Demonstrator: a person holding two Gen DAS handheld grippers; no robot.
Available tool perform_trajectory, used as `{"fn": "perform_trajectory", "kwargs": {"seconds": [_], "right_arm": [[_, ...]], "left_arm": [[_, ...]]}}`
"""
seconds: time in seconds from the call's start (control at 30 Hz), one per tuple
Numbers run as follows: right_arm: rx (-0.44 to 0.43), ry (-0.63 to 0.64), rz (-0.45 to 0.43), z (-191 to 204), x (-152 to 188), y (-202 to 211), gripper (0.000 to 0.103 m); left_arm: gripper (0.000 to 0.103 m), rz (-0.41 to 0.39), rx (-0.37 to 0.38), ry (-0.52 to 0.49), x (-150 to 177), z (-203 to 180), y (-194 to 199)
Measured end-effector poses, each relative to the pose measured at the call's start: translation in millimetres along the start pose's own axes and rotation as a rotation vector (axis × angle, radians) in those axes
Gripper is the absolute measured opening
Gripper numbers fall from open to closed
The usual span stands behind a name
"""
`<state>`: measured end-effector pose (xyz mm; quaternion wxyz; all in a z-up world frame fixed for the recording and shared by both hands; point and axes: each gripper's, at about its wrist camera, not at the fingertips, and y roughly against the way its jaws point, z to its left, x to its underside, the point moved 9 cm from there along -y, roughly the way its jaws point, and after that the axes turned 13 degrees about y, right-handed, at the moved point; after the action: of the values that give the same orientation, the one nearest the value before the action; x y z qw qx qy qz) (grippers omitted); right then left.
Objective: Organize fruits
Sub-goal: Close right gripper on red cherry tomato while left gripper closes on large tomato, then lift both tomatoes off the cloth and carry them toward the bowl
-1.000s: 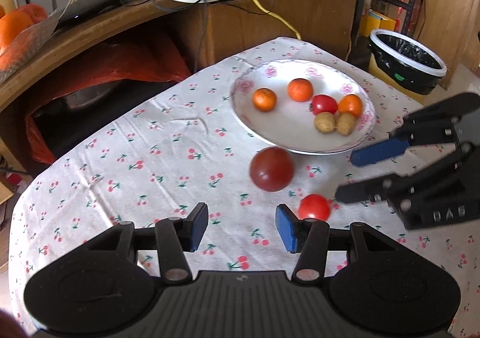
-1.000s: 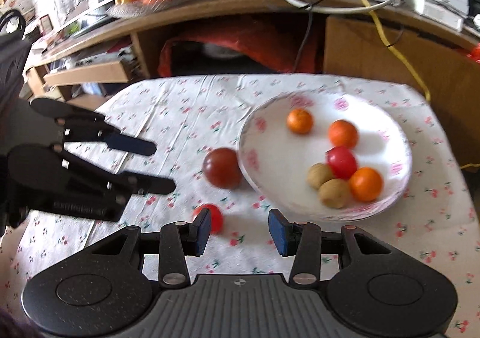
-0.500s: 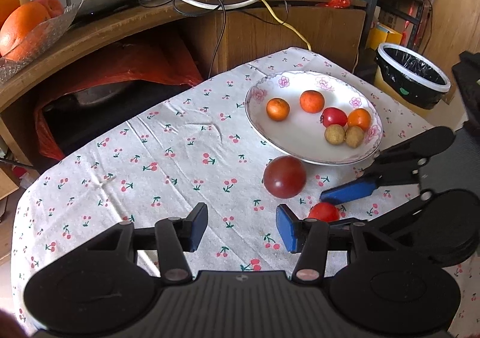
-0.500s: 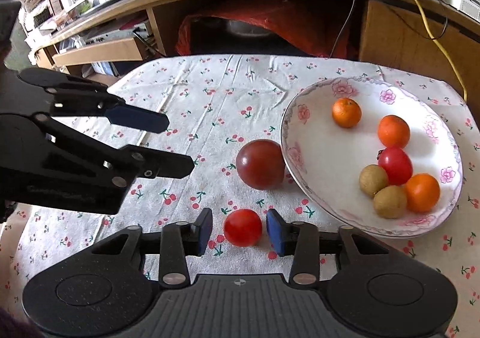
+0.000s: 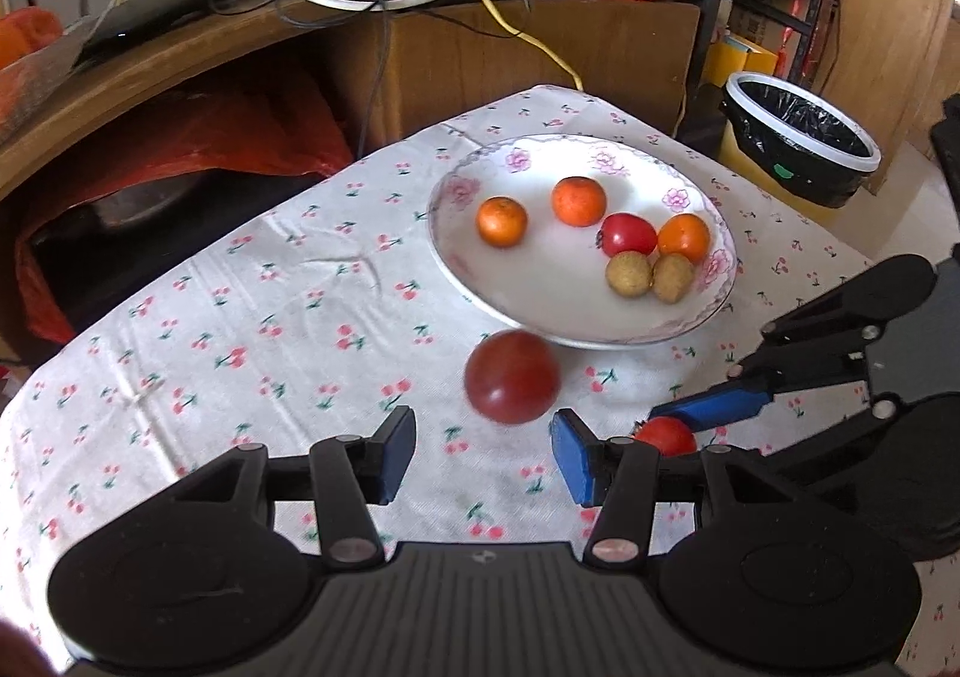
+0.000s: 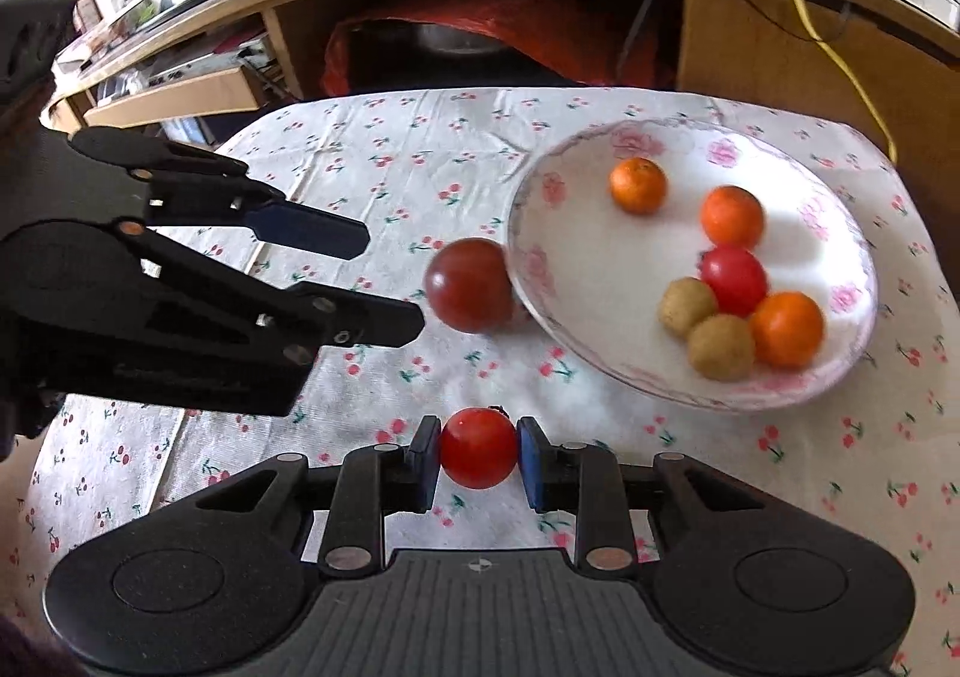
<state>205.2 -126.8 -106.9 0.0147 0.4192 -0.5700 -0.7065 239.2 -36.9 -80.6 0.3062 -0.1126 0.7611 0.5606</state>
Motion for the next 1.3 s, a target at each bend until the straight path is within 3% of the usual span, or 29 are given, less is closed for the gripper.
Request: {"fn": "perform_trajectory", "kwargs": {"seconds": [0.5,0.57,0.67,1.03,1.3], "right_arm": [[0.006,-0.066,0.005,-22,10,9,0.023],[0.010,-0.073,0.005,-24,11,10,0.023],[0.015,-0.079,0.002,-26,11,11,0.023],[0.044,-0.070,0.011,-29,12,13,0.023],[0.053,-0.047,0.015,-23,9,13,0.023]], "left_arm": [[0.060,0.039,-0.009,-0.032,-9,-14,-50],[0.059,0.033,-0.016,-0.045,-8,-16,-49],[0.050,0.039,0.000,-0.018,-8,-17,-48],[0.049,0.072,-0.013,-0.038,6,-19,-34],[0.049,0.089,0.023,-0.047,19,-28,-15]]}}
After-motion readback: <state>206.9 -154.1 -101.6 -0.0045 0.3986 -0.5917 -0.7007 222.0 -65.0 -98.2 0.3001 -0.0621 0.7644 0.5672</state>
